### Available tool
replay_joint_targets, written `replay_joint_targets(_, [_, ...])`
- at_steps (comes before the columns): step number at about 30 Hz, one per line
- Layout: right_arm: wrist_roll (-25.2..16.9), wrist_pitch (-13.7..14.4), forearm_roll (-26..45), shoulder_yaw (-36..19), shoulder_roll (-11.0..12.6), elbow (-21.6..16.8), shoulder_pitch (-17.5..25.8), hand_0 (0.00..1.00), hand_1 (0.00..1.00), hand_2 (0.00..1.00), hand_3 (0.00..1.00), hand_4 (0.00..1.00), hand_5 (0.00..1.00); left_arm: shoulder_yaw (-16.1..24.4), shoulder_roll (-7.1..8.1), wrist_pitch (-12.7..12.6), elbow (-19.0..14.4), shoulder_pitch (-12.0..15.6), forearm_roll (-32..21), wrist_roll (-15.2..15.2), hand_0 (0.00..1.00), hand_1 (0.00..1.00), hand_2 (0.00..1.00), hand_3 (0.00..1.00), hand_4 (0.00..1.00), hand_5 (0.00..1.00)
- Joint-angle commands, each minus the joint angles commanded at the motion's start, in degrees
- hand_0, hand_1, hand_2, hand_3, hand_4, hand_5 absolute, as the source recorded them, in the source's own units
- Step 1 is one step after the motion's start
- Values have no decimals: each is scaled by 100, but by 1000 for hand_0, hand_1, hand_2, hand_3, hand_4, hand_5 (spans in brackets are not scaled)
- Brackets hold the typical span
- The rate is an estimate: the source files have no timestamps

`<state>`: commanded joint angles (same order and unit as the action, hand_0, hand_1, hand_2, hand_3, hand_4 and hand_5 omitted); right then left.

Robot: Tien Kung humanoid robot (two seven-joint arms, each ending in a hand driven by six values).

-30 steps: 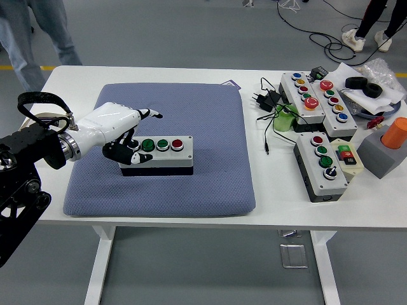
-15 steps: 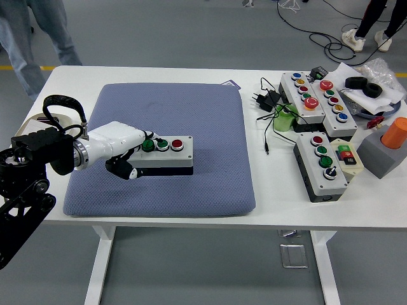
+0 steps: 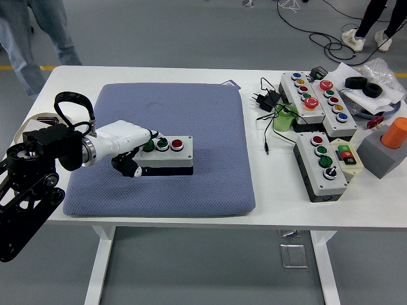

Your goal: Pick up the button,place it on the desk,press the button,press the button

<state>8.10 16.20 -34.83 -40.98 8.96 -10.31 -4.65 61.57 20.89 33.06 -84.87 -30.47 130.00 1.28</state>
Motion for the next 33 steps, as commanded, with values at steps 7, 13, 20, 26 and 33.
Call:
replay_joint_targets(7, [3,2,-21,-18,3,0,-3,628,493,547,581,273,22,-207,40,23,132,-38,0,20,105,120,123,881,650,208])
replay_joint_targets(13, [6,2,-31,-28,1,0,-2,628,494,547,581,273,22,-292,49,154,158,-38,0,40,105,120,122,873,648,203])
replay_joint_targets(20, [4,1,-19,-18,0,0,-7,628,493,547,582,272,22,-164,10,-201,69,-56,0,34,106,126,129,886,657,210])
replay_joint_targets(26, [7,-2,-39,-26,3,0,-8,628,494,547,581,272,23,-188,-42,-528,-86,-140,0,135,101,117,121,887,641,190])
replay_joint_targets(33, [19,1,-64,-45,0,0,-17,628,493,547,581,273,22,-346,-100,-421,-36,-191,0,130,102,113,117,887,629,167])
